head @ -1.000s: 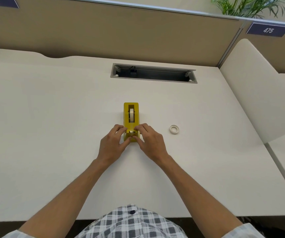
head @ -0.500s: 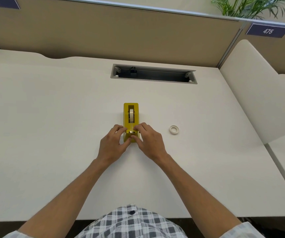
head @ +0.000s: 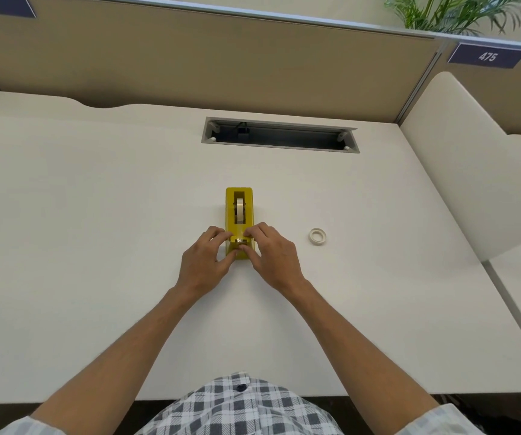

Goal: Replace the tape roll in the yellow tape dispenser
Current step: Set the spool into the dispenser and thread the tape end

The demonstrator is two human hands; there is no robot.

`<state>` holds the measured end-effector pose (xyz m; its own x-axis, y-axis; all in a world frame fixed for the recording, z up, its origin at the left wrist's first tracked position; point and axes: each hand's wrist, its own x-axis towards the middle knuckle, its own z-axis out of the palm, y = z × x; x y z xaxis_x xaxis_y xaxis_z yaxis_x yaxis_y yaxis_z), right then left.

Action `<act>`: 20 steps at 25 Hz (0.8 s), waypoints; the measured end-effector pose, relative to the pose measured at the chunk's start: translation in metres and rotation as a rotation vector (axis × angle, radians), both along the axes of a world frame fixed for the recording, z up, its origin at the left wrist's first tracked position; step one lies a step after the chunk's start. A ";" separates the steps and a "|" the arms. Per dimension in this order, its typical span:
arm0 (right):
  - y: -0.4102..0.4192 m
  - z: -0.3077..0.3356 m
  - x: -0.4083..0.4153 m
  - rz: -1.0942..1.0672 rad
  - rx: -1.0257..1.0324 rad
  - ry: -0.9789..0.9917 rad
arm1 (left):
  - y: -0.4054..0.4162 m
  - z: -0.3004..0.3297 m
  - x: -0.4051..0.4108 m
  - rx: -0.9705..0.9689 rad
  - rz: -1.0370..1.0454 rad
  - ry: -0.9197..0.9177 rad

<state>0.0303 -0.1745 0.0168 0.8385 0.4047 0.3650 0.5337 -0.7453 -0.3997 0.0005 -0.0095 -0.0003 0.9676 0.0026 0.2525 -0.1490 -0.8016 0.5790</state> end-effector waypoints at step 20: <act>0.003 0.005 -0.002 -0.036 -0.014 0.049 | 0.004 0.016 0.002 -0.027 -0.080 0.070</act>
<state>0.0279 -0.1720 0.0213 0.8694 0.3784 0.3176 0.4862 -0.7695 -0.4141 0.0029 -0.0059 0.0157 0.9802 -0.0698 0.1851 -0.1705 -0.7725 0.6116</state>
